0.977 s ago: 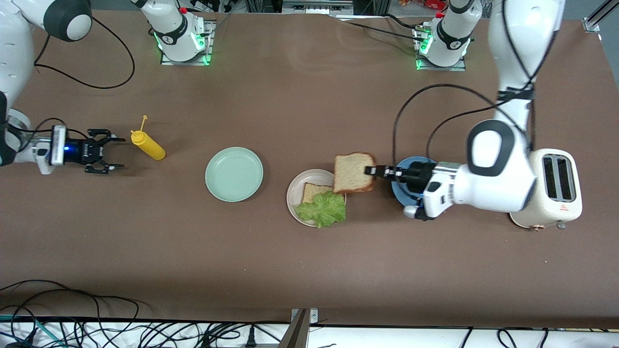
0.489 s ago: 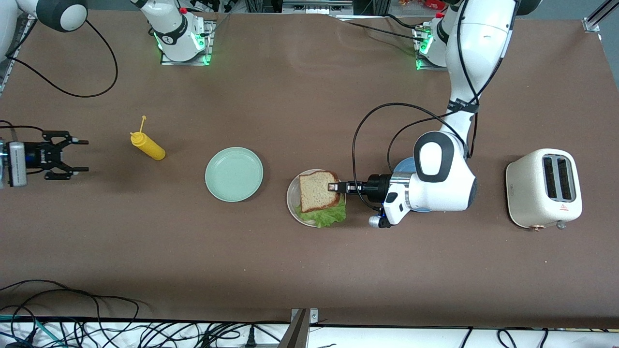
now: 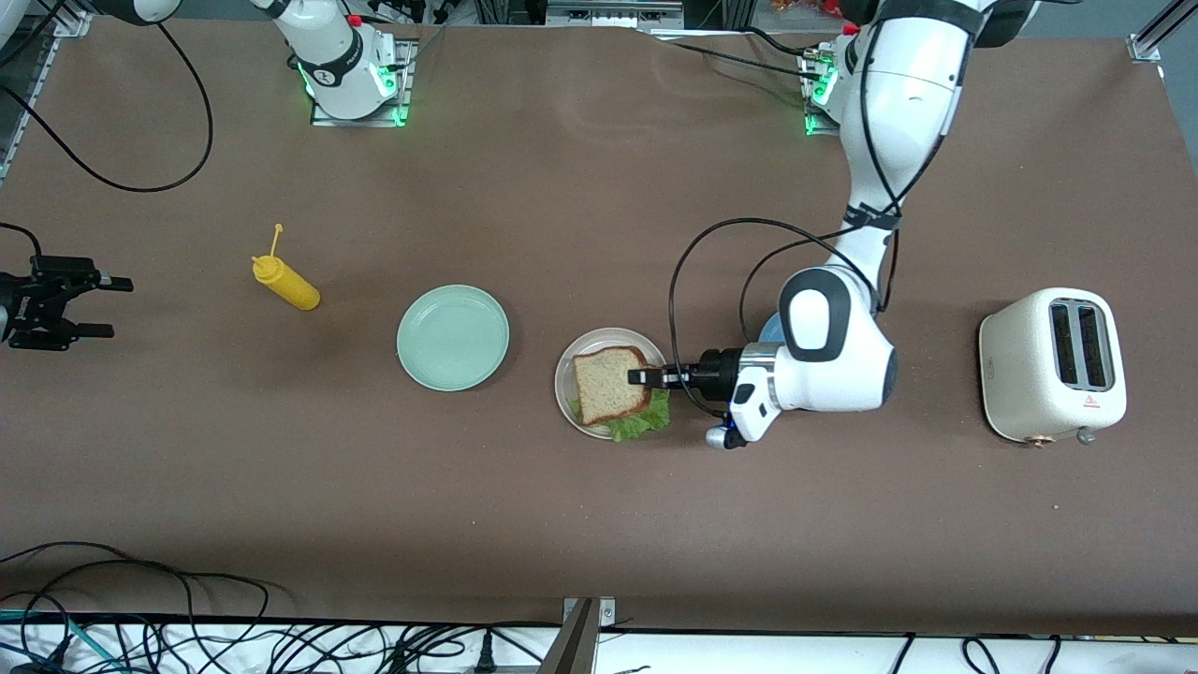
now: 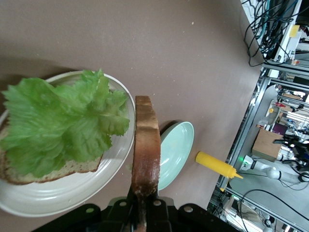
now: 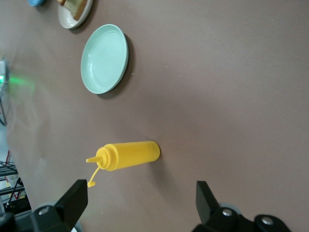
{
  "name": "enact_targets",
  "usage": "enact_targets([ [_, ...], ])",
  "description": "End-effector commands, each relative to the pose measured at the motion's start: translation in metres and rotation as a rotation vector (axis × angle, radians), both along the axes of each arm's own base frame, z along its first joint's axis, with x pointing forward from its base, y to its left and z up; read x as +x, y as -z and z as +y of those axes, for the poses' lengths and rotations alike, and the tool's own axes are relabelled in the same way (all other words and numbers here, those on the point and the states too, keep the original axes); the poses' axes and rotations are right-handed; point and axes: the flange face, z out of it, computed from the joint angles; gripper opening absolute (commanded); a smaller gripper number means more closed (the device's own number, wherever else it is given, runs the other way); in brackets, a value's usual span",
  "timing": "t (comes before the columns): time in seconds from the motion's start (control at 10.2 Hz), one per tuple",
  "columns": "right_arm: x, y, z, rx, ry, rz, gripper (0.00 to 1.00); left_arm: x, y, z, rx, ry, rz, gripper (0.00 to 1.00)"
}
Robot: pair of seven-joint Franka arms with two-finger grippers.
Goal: Make sandwich on beige plate with both arms
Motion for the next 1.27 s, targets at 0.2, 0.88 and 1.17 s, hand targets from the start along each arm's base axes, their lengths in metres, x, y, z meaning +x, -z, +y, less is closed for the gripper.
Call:
enact_targets([
  [0.2,0.02,-0.032,0.029,-0.131,0.078,0.046,0.99,0.001,0.014,-0.005,0.008,0.008,-0.033,0.26],
  [0.88,0.023,-0.115,0.141,-0.573,0.443,0.221,0.99,0.027,0.015,0.123,0.327,0.298,-0.156,1.0],
  [1.17,-0.001,-0.139,0.172,-0.611,0.624,0.2,0.99,0.037,-0.026,0.177,0.399,0.318,-0.165,1.0],
])
